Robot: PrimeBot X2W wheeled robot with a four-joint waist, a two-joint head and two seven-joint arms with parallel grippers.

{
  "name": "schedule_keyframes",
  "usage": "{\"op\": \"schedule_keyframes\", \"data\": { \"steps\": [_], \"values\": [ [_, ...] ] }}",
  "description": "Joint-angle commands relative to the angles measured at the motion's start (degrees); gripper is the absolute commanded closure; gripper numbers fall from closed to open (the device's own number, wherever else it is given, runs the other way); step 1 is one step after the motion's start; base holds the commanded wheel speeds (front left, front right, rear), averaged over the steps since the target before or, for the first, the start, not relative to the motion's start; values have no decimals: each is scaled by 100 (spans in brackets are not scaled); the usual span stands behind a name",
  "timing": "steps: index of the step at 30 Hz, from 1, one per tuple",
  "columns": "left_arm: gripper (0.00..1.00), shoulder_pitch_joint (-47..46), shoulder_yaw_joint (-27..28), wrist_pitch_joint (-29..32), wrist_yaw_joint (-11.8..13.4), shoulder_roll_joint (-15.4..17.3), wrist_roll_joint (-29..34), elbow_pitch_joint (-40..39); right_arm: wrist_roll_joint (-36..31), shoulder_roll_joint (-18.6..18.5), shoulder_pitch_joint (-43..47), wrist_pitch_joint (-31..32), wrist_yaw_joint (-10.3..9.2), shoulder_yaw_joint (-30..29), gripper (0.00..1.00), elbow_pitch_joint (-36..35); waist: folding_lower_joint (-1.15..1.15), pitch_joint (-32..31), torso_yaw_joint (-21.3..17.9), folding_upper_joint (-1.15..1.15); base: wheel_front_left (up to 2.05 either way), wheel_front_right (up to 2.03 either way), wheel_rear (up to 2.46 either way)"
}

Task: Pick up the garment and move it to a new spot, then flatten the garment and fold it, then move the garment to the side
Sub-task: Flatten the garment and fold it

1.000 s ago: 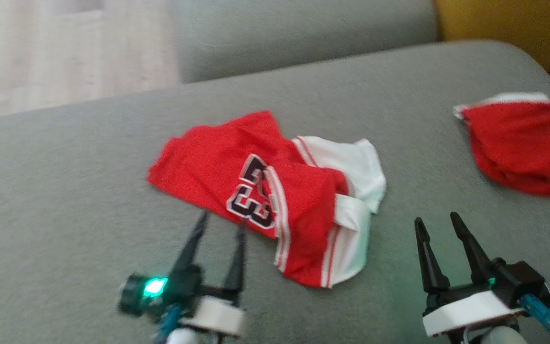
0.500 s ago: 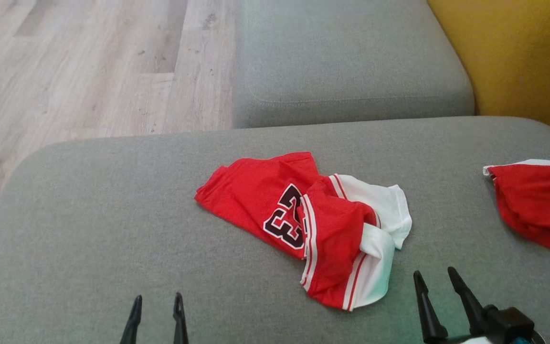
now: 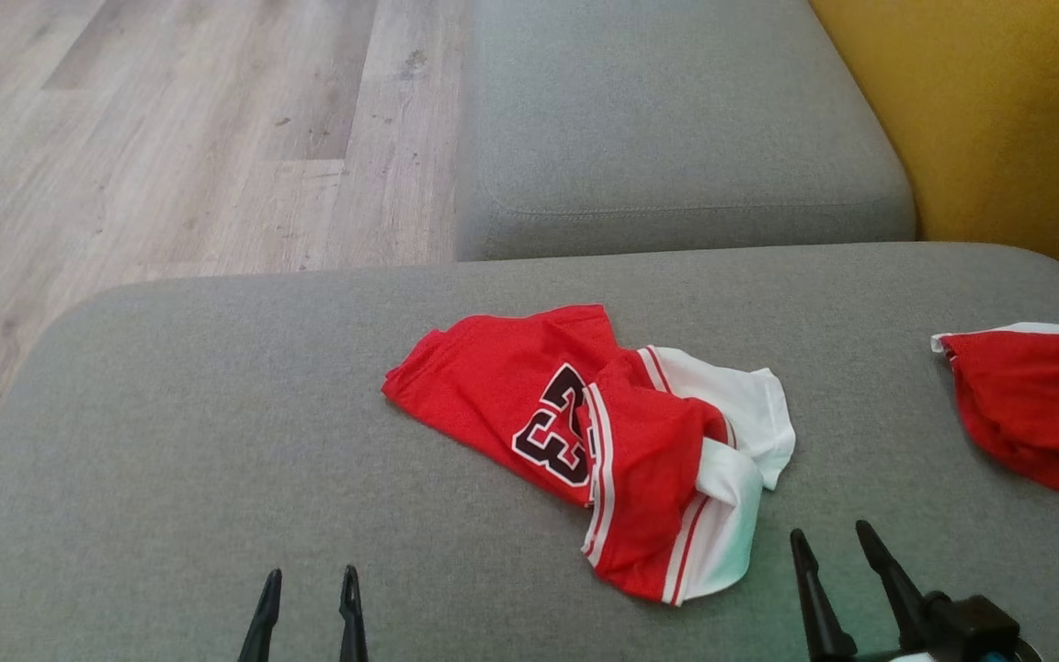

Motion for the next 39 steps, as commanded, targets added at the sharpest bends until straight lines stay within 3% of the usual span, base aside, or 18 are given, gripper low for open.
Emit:
{"op": "schedule_keyframes", "data": {
  "steps": [1,20,24,33,39],
  "values": [
    [0,-224,226,-55,-30,-82,68,-162,-55,-25,-145,-22,37,159,0,-146,0,-10,5,0,0,0,0],
    [0,-135,252,-56,-157,-120,286,-33,-125,-6,-203,-22,37,188,0,-156,0,19,-10,0,0,0,0],
    [0,-307,86,-56,-310,-122,189,302,-151,-41,-228,-22,37,193,0,-202,0,129,-45,0,0,0,0],
    [0,-1607,-1187,72,-923,-124,-1058,1922,-165,-222,-398,-22,37,344,0,-266,0,589,-328,0,0,0,0],
    [0,-2513,-2247,337,-1155,-124,-1920,2667,-120,-356,-584,-22,37,547,0,-283,0,901,-762,0,0,0,0]
  ]
}}
